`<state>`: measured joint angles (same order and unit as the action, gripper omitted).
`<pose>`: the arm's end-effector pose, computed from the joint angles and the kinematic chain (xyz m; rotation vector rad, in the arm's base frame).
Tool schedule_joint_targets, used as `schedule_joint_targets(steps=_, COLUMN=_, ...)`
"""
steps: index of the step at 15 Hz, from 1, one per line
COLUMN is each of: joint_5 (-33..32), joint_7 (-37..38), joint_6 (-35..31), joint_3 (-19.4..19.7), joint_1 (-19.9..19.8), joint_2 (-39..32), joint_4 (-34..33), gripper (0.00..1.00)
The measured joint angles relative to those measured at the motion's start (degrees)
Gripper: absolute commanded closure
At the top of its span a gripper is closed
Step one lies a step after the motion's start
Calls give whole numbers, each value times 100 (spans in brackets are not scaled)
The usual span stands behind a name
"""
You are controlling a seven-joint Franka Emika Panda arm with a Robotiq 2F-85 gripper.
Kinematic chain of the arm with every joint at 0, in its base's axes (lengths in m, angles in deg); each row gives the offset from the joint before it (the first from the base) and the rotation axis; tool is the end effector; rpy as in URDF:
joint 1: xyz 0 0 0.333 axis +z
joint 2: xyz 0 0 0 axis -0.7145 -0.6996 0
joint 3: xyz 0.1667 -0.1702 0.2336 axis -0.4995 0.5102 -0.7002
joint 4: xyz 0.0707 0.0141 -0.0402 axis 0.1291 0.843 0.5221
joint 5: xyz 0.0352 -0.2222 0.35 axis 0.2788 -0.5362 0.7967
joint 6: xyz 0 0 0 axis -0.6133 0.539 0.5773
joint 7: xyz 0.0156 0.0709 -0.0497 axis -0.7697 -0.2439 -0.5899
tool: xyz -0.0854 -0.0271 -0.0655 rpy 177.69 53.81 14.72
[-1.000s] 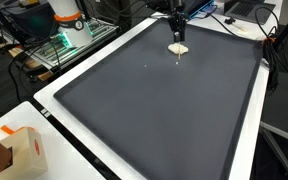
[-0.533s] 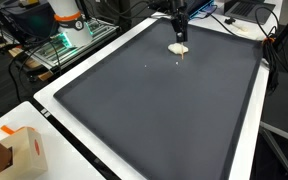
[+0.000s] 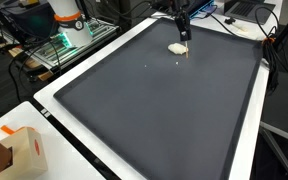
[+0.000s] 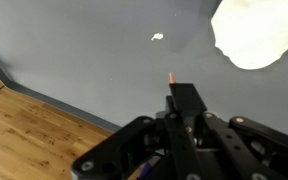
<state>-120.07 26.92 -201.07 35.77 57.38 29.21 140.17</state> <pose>0.5260 0.2314 0.2486 2.6339 0.2037 0.7468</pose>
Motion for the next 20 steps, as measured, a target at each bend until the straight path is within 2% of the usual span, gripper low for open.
schedule_joint_targets(steps=4, joint_5=152, joint_7=-375, joint_6=-197, joint_3=11, joint_1=-52, joint_2=78, joint_4=6, gripper=97)
schedule_joint_targets(steps=8, joint_5=606, joint_7=-933, joint_6=-301, joint_3=11, joint_1=-72, joint_2=237, joint_4=50, gripper=97)
schedule_joint_targets(steps=14, joint_5=1427, joint_7=-1854, joint_6=-345, joint_3=10, joint_1=-71, joint_2=609, joint_4=212, gripper=97)
schedule_joint_targets(steps=20, joint_5=2565, joint_7=-2950, joint_6=-346, joint_3=5, joint_1=-52, joint_2=1007, joint_4=420, gripper=97)
